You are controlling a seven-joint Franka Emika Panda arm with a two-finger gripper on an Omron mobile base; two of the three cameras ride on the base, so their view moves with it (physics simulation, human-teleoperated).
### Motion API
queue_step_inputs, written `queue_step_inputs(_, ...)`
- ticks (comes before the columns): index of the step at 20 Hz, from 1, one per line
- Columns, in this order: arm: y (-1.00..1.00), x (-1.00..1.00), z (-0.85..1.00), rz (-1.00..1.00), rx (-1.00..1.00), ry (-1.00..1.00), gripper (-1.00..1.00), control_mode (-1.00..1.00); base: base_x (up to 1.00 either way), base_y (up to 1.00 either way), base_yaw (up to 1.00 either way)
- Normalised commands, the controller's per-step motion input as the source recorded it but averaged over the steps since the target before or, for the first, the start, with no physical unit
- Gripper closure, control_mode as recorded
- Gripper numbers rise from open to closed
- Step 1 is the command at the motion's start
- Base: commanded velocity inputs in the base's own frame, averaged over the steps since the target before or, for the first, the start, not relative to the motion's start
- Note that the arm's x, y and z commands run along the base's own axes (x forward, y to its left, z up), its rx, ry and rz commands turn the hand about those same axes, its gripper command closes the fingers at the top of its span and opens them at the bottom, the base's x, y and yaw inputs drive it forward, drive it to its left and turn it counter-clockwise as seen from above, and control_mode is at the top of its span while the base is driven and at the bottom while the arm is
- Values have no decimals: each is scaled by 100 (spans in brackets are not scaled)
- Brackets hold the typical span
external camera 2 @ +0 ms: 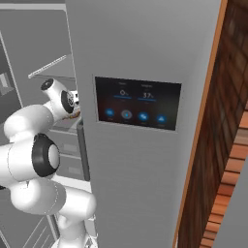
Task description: Take the carrot, chicken drumstick, and garlic from the freezer and place them in the bowl on the counter.
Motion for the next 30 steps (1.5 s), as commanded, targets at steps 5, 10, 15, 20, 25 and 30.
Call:
queue_step_inputs(5,0,2,-37,0,4,0,-100,-100,0,0,0)
queue_step_inputs(10,0,0,-19,0,0,0,-100,-100,0,0,0)
queue_step_inputs(15,0,6,-12,0,0,0,-100,-100,0,0,0)
queue_step_inputs(20,-7,15,-16,0,-2,0,-100,-100,0,0,0)
queue_step_inputs(25,-14,0,-14,-5,-5,-1,-100,-100,0,0,0)
queue_step_inputs(30,0,-17,0,-1,-4,-7,-100,-100,0,0,0)
